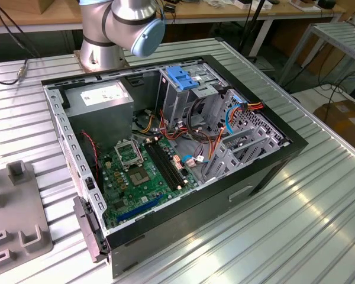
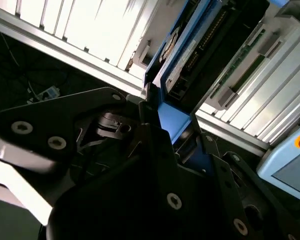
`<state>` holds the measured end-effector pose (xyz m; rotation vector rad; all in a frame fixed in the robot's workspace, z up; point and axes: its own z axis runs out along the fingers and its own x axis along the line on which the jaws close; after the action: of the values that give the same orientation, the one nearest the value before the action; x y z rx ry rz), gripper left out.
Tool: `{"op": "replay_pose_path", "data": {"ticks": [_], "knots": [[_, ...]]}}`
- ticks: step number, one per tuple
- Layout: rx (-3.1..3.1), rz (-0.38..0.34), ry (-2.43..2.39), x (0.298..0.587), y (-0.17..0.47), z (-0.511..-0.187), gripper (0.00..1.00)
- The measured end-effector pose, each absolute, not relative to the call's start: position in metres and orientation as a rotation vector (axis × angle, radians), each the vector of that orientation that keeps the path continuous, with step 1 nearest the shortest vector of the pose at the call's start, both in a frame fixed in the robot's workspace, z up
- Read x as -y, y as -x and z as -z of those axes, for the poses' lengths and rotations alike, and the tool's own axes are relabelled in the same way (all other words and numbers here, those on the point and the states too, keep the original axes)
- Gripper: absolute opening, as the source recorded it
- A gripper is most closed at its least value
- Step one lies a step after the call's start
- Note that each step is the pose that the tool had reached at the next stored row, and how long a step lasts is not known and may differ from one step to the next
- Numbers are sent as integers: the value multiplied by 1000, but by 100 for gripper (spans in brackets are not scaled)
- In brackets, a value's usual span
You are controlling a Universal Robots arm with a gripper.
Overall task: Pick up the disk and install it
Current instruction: 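Pick up the disk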
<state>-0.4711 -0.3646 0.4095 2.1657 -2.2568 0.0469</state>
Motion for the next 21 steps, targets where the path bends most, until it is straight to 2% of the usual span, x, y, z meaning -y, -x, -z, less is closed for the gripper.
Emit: {"op": "replay_pose_path", "data": {"ticks": [14, 21], "knots": [[2254, -47, -2168, 365, 471, -479, 37], [2254, -45, -2170, 365, 471, -497, 37]]}}
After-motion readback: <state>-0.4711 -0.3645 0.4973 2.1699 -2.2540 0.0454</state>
